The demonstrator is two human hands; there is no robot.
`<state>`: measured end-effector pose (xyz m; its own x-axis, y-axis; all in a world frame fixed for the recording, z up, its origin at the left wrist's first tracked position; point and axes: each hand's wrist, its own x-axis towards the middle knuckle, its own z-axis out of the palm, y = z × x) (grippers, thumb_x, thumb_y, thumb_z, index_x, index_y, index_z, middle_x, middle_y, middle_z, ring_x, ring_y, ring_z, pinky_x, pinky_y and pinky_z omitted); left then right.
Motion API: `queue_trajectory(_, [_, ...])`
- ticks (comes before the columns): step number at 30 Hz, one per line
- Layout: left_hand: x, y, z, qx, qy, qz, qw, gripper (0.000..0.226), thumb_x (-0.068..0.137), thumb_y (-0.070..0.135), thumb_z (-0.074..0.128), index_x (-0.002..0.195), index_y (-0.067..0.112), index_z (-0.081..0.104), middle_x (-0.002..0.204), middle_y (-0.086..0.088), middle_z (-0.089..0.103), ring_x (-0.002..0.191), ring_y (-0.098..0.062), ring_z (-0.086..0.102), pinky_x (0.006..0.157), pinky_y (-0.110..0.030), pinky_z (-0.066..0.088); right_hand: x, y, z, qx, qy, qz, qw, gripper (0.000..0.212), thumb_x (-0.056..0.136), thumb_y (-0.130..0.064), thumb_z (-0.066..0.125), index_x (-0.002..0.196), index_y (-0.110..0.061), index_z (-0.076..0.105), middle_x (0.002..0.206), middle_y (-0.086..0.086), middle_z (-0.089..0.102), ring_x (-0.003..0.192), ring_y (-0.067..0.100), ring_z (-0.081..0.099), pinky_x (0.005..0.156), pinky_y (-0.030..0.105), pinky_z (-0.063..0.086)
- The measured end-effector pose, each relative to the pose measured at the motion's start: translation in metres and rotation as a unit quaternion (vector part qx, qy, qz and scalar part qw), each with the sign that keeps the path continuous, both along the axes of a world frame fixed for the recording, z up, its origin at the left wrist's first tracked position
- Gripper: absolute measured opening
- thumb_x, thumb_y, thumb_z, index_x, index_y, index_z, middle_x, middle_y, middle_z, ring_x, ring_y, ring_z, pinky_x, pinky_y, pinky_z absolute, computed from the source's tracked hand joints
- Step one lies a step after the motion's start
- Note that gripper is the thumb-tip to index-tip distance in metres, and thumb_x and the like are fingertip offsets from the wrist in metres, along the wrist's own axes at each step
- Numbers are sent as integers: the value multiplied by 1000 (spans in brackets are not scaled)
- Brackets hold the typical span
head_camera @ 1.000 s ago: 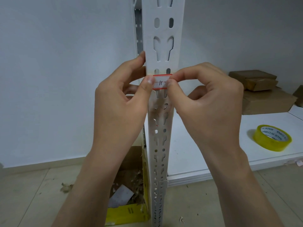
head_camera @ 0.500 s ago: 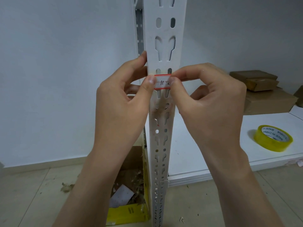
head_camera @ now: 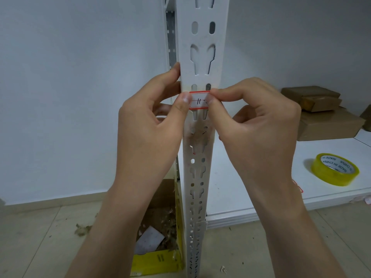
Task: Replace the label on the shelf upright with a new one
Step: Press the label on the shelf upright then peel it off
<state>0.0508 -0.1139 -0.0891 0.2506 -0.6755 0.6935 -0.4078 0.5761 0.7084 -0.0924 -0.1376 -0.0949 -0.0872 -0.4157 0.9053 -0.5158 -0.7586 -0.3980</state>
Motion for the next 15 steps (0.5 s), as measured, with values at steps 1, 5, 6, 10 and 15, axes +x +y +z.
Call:
queue_trajectory(1, [0,0,0,0,1,-1,1000,42,102,17,63,144,22,61,126,15,73,113,-2,71,88,-30,64,0,0,0,8,0,3,1000,6,93,-22,75,91,-17,77,86,-10,69,61,9,61,52,23,49])
queue_trajectory(5, [-1,0,1,2,-1,0,1000,42,102,17,63,144,23,61,125,14,73,113,-3,71,88,-29,64,0,1,0,27,-12,12,999,4,93,-23,73,93,-19,75,90,-11,72,61,2,62,51,19,47])
queue_trajectory(6, [-1,0,1,3,-1,2,1000,42,102,17,63,144,23,61,126,14,73,113,-3,71,88,-29,64,0,1,-1,26,-15,15,999,4,94,-23,73,94,-20,76,90,-13,72,62,1,63,51,21,50])
queue_trajectory(10, [-1,1,1,4,0,2,1000,41,102,17,63,143,23,61,125,15,73,113,-4,71,88,-30,64,-1,-1,-2,12,-12,9,1000,9,95,-25,73,98,-18,77,91,-10,74,64,5,64,52,31,55])
queue_trajectory(15, [-1,1,1,4,0,3,1000,42,102,18,63,143,23,61,126,15,73,113,-3,71,87,-29,64,0,-1,-2,2,-3,4,1000,9,95,-24,74,96,-16,77,90,-7,74,64,5,64,53,23,52])
